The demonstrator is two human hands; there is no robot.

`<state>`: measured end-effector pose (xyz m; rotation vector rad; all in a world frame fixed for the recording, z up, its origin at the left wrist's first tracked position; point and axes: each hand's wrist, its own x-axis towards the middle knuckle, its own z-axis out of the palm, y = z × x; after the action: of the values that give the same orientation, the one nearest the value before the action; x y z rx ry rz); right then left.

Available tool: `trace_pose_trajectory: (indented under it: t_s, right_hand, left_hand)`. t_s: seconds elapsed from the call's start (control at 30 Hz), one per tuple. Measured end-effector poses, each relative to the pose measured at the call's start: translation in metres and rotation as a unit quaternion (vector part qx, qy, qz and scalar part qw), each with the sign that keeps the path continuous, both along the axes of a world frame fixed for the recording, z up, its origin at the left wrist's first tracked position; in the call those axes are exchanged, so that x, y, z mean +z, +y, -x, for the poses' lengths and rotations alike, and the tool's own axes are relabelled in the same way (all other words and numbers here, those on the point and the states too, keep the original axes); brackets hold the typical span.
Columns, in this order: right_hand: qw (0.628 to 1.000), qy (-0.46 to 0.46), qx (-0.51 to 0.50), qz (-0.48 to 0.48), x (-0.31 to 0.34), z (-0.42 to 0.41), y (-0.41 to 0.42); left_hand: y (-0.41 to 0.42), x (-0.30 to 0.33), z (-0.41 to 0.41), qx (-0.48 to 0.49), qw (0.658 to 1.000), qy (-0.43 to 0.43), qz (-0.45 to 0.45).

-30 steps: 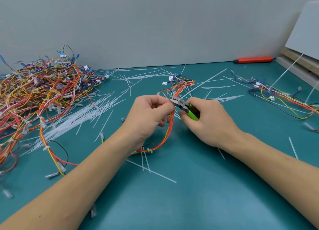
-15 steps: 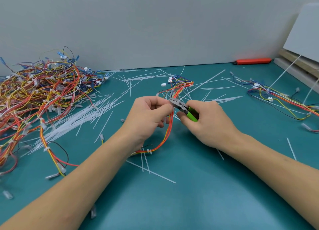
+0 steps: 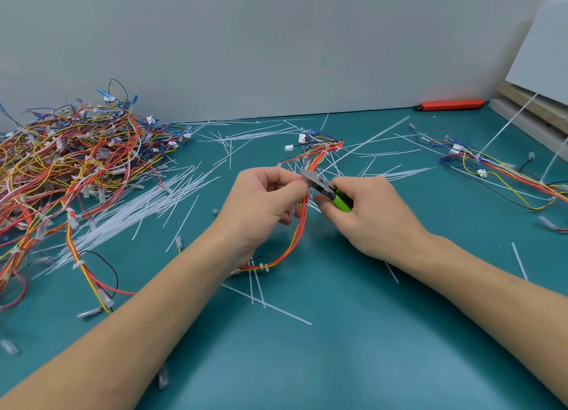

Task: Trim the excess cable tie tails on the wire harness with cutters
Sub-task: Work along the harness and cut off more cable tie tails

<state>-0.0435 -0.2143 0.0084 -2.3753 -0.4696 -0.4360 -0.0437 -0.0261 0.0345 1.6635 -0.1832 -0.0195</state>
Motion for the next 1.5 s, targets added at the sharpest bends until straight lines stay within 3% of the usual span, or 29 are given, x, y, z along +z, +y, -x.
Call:
trace_pose_trajectory:
  t_s: [1.1, 1.5]
  right_hand:
    - [1.000, -0.018, 0.004, -0.005, -0.003, -0.003, -0.003]
    - [1.000, -0.005, -0.006, 0.006, 0.000, 0.002, -0.001]
  left_hand:
    - [0.008, -0.001, -0.001, -0.032, 0.997, 0.059, 0.026]
    - [0.022, 0.012, -0.004, -0.069, 0.995, 0.017, -0.065]
